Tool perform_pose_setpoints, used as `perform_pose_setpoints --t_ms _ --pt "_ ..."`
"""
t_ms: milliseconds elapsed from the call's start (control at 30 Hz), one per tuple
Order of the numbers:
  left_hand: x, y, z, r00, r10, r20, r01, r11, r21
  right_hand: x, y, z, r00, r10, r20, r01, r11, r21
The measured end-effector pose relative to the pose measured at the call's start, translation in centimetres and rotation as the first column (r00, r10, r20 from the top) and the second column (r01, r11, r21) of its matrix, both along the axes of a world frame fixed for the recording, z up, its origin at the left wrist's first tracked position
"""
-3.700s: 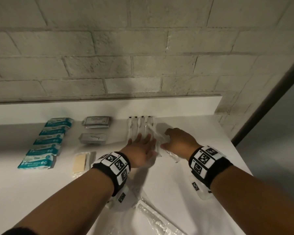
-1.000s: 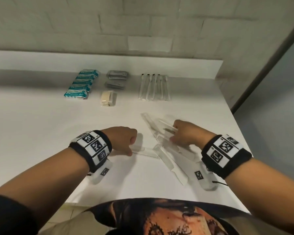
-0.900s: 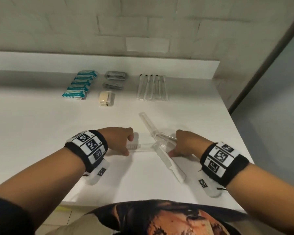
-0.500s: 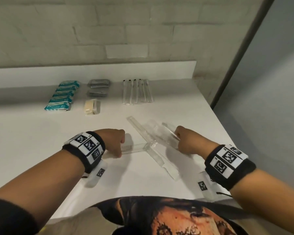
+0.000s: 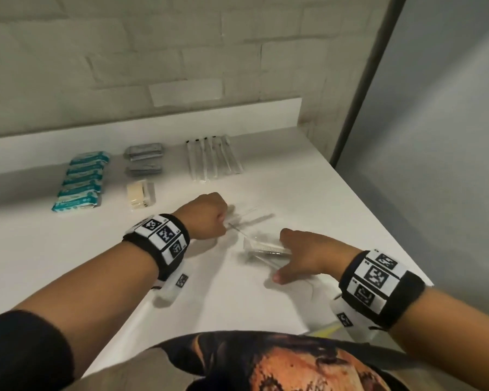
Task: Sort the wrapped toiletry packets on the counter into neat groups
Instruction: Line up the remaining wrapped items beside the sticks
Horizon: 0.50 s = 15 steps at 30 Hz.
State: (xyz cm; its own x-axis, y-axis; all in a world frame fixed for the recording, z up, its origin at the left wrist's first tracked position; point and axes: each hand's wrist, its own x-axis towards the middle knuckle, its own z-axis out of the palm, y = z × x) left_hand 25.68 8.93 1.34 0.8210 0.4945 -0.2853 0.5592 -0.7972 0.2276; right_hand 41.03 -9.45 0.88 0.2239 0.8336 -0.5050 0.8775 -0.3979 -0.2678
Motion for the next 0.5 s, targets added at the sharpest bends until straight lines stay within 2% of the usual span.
perform_pose_setpoints --t_ms 100,200,367,500 --pt "1.5 0.0 -0.6 0.992 -0.057 -0.116 0.065 0.996 0.064 -1.6 0.2 -1.3 0.991 0.022 0.135 -0.017 0.999 -0.044" --pt "2.4 -0.1 -1.3 0.987 -0.035 -0.157 0.055 0.991 0.125 -2.3 0.6 -1.5 0.988 0.030 0.154 -0.019 0.997 -0.073" --pt "2.1 0.2 -2.2 0.982 0.157 -0.102 -0.165 0.984 -0.070 -3.0 1.4 -1.4 0.992 0.044 0.115 -0.035 0.996 -0.080" --pt "1.7 -0.6 -2.8 0.973 0.209 -0.098 -0.219 0.970 -0.104 -1.9 1.9 -1.4 0.999 0.007 0.044 -0.005 0.999 -0.038"
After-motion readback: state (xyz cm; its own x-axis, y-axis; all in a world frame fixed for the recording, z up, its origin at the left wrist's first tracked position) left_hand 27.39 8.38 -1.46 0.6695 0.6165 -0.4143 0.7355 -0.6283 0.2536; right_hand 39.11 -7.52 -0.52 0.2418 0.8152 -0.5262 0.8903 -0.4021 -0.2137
